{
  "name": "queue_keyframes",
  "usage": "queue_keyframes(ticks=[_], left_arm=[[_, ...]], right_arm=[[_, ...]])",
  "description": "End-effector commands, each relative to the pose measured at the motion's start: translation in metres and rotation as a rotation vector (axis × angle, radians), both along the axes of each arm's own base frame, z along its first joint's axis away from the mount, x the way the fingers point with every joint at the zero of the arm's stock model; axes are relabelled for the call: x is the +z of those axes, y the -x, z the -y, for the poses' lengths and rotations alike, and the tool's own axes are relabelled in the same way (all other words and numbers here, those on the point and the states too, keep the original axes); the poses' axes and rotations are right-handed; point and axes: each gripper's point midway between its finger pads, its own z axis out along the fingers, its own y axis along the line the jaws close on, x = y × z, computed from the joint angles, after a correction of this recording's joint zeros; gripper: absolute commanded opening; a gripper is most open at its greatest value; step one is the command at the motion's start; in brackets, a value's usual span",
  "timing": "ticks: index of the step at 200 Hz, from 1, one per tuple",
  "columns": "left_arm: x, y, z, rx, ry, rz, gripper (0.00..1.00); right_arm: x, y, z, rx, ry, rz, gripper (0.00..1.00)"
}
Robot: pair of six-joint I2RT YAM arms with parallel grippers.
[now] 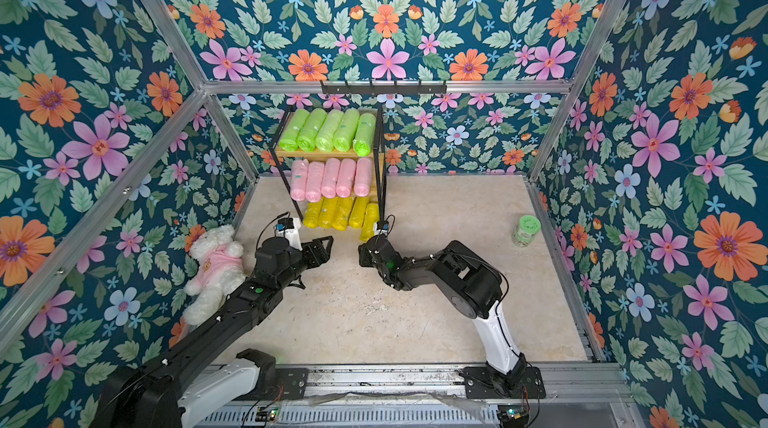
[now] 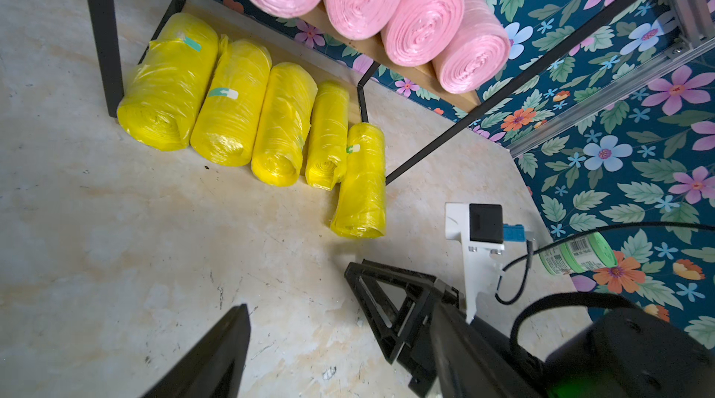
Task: Sort the rolls of trash bags by color and place them on the shelf
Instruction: Place the roll of trash bags on the shelf.
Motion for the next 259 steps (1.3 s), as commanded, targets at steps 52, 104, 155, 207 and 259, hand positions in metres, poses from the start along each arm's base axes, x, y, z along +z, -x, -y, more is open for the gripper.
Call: queue_keyframes(ticks=[52, 104, 155, 207, 259], left_arm=[[0.004, -0.003, -0.002, 0.016, -0.005, 0.011, 0.79], [0.004, -0.005, 0.000, 0.004, -0.011, 0.008, 0.79], [0.003, -0.004, 0.000, 0.001, -0.013, 0.005, 0.79], [-0.001, -0.003, -0.002, 0.008, -0.016, -0.001, 0.79], [-0.003, -0.004, -0.003, 0.012, -0.034, -0.003, 0.79]], right_arm=[[0.027, -0.042, 0.016, -0.098, -0.016, 0.121, 0.39], [0.023, -0.058, 0.029, -0.197, 0.014, 0.099, 0.38], [0.025, -0.061, 0.028, -0.204, -0.006, 0.085, 0.41], [0.043, -0.026, 0.028, -0.123, -0.040, 0.083, 0.51], [0.036, -0.015, 0.017, -0.068, -0.073, 0.080, 0.38]])
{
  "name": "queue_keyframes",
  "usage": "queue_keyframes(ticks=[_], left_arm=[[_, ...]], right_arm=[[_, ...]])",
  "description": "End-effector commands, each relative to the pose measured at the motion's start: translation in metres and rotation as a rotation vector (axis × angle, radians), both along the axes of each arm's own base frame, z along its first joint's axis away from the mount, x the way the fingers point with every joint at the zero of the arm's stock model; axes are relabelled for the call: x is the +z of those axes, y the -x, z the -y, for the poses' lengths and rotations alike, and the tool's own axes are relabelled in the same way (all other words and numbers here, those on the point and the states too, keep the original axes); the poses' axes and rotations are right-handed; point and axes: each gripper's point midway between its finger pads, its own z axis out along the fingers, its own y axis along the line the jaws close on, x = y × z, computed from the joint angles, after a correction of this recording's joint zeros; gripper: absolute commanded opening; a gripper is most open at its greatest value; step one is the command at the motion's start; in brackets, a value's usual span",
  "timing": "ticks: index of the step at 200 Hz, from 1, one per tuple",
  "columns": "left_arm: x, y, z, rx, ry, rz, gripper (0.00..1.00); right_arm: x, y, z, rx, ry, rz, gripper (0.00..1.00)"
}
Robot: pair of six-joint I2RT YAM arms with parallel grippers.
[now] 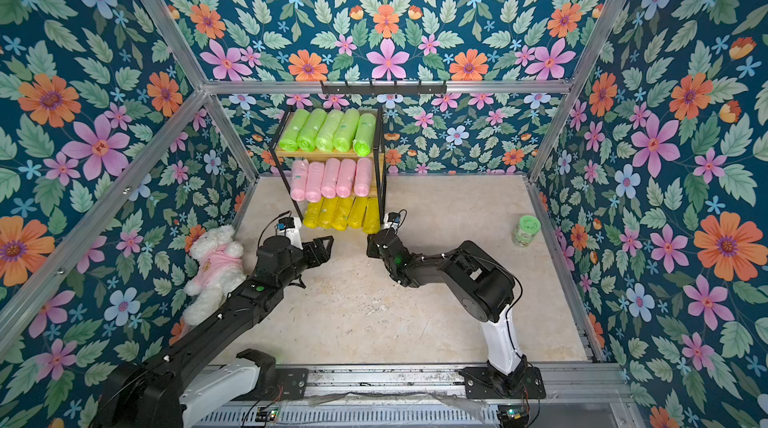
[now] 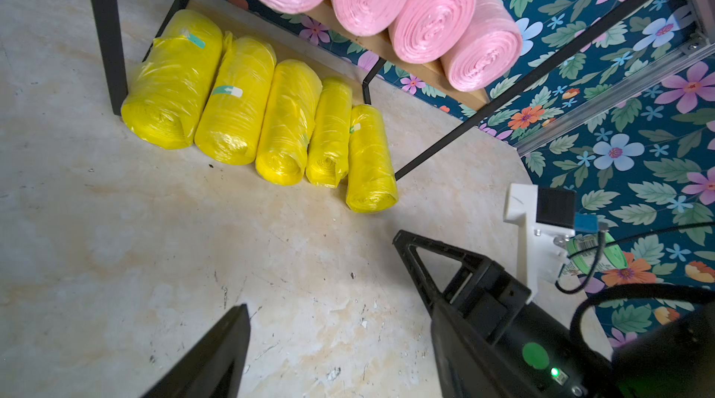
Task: Sort the rolls of trash bags by color and place them on the shelf
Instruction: Place the roll of trash bags on the shelf.
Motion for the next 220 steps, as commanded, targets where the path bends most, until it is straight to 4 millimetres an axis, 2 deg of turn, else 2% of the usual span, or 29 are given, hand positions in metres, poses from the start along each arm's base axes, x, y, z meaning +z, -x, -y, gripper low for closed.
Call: queue_keyframes(ticks=[1, 32, 68, 138, 183, 220], left_arm=[[-0.001, -0.001, -0.002, 0.006, -0.022, 0.006, 0.79], [-0.002, 0.000, -0.003, 0.006, -0.024, 0.000, 0.79], [-0.002, 0.001, -0.004, 0.008, -0.031, -0.003, 0.79], [-0.001, 0.004, -0.005, 0.005, -0.040, -0.009, 0.79], [-0.001, 0.006, -0.006, 0.002, -0.044, -0.012, 0.79], [-0.003, 0.006, -0.009, 0.014, -0.058, -0.012, 0.79]], right_arm=[[0.005, -0.004, -0.009, 0.020, -0.042, 0.027, 0.38], [0.006, -0.018, -0.016, 0.010, -0.020, 0.066, 0.34], [0.004, -0.041, -0.010, -0.049, -0.024, 0.088, 0.31], [0.003, -0.065, -0.013, -0.089, -0.009, 0.131, 0.31], [0.007, -0.071, -0.005, -0.150, -0.016, 0.136, 0.32], [0.020, -0.056, -0.001, -0.122, -0.043, 0.133, 0.37]])
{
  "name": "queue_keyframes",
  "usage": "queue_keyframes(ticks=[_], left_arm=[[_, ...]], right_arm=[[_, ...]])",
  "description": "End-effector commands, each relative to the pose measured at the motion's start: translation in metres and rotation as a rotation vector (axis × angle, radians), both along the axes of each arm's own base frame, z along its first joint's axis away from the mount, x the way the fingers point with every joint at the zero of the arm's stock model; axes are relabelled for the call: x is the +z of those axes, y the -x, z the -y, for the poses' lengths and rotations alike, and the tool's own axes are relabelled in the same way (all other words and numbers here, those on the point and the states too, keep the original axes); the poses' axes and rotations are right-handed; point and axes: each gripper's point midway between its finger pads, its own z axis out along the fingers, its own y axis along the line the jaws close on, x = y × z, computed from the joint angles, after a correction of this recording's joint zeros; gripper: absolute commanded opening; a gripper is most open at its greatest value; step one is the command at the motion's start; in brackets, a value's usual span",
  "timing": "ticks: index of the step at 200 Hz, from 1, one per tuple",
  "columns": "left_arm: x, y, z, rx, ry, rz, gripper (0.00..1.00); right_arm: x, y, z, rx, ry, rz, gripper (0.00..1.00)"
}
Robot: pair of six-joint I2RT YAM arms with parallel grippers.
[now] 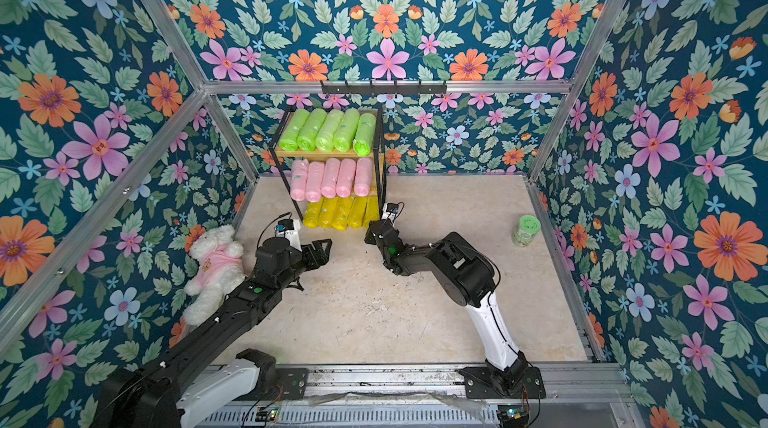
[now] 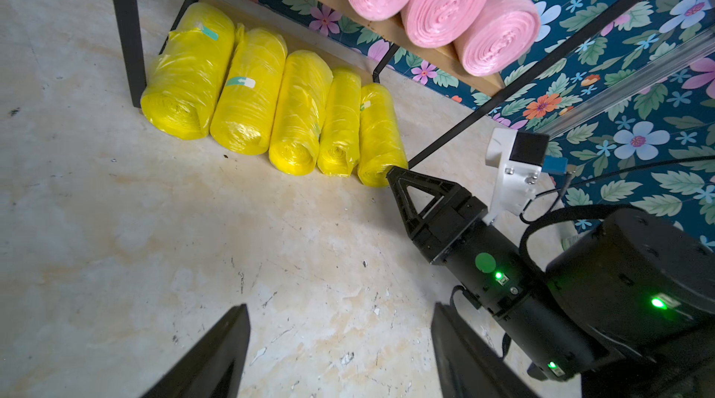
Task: Sort the rolls of trash bags by color and place them on the shelf
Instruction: Place the roll of trash bags on the shelf, then reset both arms
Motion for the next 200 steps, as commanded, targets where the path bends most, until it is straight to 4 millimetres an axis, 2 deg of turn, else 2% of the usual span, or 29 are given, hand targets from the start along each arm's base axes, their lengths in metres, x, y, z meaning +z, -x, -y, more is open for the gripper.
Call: queue_keyframes(ticks=[1, 32, 68, 77, 80, 94, 131, 149, 171, 200], left_arm=[[0.002, -0.001, -0.003, 0.011, -0.020, 0.012, 0.79], [0.007, -0.002, -0.008, 0.034, -0.037, 0.028, 0.79], [0.021, -0.002, -0.018, 0.062, -0.094, 0.058, 0.80], [0.027, -0.001, -0.022, 0.068, -0.128, 0.072, 0.80], [0.030, -0.001, -0.024, 0.071, -0.139, 0.078, 0.80], [0.043, 0.001, -0.034, 0.094, -0.198, 0.115, 0.81], [0.082, 0.011, -0.061, 0.163, -0.345, 0.213, 0.82], [0.098, 0.015, -0.074, 0.219, -0.395, 0.259, 0.89], [0.105, 0.013, -0.087, 0.290, -0.432, 0.313, 0.92], [0.096, 0.002, -0.102, 0.413, -0.446, 0.339, 0.95]], right_arm=[[0.024, 0.006, 0.004, -0.004, -0.054, 0.032, 0.37], [0.050, 0.033, 0.020, 0.040, -0.026, 0.052, 0.41], [0.076, 0.067, 0.063, 0.040, 0.079, 0.072, 0.48], [0.082, 0.075, 0.077, 0.031, 0.127, 0.079, 0.50], [0.096, 0.079, 0.082, 0.025, 0.125, 0.100, 0.51], [0.112, 0.089, 0.107, -0.012, 0.199, 0.118, 0.55], [0.157, 0.110, 0.185, -0.180, 0.387, 0.167, 0.68], [0.179, 0.122, 0.217, -0.239, 0.412, 0.218, 0.73], [0.197, 0.131, 0.254, -0.312, 0.391, 0.263, 0.87], [0.197, 0.136, 0.292, -0.400, 0.351, 0.285, 0.99]])
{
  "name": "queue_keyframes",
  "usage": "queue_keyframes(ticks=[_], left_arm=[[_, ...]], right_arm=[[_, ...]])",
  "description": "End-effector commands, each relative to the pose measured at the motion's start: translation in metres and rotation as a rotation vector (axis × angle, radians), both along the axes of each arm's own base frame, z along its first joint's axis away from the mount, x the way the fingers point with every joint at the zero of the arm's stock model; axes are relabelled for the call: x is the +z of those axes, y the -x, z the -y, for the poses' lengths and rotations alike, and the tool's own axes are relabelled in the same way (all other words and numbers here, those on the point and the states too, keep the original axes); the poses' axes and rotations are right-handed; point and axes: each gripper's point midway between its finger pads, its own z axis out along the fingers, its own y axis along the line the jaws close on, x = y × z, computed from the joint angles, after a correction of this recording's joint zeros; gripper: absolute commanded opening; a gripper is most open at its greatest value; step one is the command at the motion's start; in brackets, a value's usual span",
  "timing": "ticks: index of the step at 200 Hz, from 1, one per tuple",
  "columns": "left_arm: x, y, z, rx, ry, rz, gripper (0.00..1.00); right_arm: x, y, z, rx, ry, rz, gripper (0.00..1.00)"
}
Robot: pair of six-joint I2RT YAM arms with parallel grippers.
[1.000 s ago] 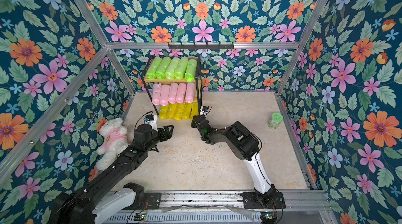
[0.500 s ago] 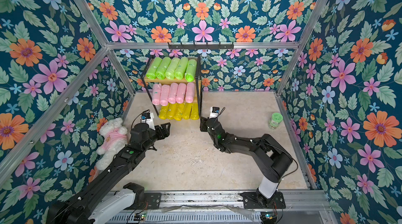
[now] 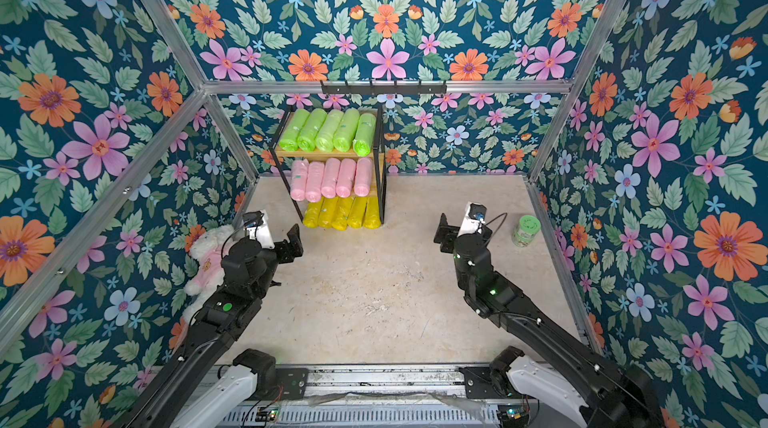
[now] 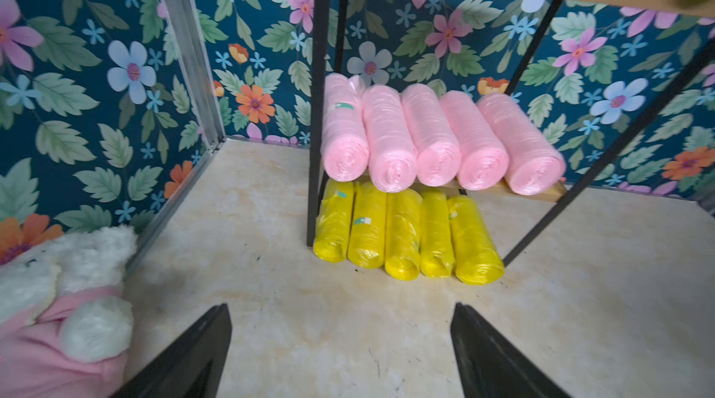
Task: Sort the rolls of trash bags by color and place them on the shelf
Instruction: Reset both arms
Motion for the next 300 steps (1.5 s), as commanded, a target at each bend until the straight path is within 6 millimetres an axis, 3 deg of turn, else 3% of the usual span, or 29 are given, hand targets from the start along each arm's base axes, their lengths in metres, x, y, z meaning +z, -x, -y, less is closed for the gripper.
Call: queue_keyframes(ticks=[1, 29, 57, 103, 131, 167, 197, 206, 221, 236, 251, 259, 265, 295, 300], left_arm=[[0.006, -0.009, -0.020, 0.132, -0.035, 0.074, 0.95], [-0.012, -0.007, -0.042, 0.264, -0.072, 0.137, 0.96], [-0.040, -0.001, -0.063, 0.356, -0.186, 0.144, 0.99], [-0.091, -0.008, -0.069, 0.270, -0.291, 0.084, 0.99], [-0.119, -0.013, -0.064, 0.202, -0.256, 0.052, 0.99], [-0.117, -0.026, -0.065, 0.181, -0.264, 0.081, 0.99], [-0.116, -0.049, -0.065, 0.135, -0.250, 0.095, 0.99], [-0.125, -0.057, -0.067, 0.130, -0.243, 0.035, 0.99], [-0.128, -0.069, -0.065, 0.094, -0.181, 0.018, 0.99], [-0.119, -0.068, -0.058, 0.033, -0.116, 0.113, 0.99], [-0.135, -0.072, -0.059, 0.036, -0.119, 0.073, 0.99], [-0.144, -0.073, -0.056, 0.016, -0.121, 0.070, 0.99], [-0.137, -0.075, -0.054, 0.010, -0.126, 0.118, 0.99], [-0.147, -0.083, -0.057, -0.005, -0.095, 0.045, 0.99], [-0.148, -0.083, -0.058, -0.003, -0.093, 0.036, 0.99]], right_arm=[[-0.008, 0.004, 0.027, -0.062, 0.031, 0.003, 0.99], [-0.023, 0.000, 0.049, -0.121, 0.019, 0.003, 0.99], [-0.050, -0.005, 0.060, -0.164, 0.062, -0.018, 0.99], [-0.091, -0.008, 0.081, -0.210, 0.109, 0.018, 0.99], [-0.101, -0.015, 0.086, -0.198, 0.161, 0.027, 0.99], [-0.125, -0.023, 0.101, -0.194, 0.129, 0.024, 0.99], [-0.124, -0.029, 0.099, -0.159, 0.209, 0.044, 0.99], [-0.121, -0.027, 0.100, -0.155, 0.238, 0.072, 0.99], [-0.120, -0.023, 0.110, -0.157, 0.204, 0.122, 0.99], [-0.124, -0.022, 0.127, -0.187, 0.121, 0.119, 0.99], [-0.126, -0.017, 0.136, -0.164, 0.067, 0.151, 0.99], [-0.120, -0.012, 0.137, -0.163, 0.060, 0.200, 0.99], [-0.117, -0.010, 0.136, -0.156, 0.064, 0.217, 0.99], [-0.125, -0.028, 0.131, -0.128, 0.078, 0.151, 0.99], [-0.134, -0.032, 0.133, -0.136, 0.076, 0.102, 0.99]])
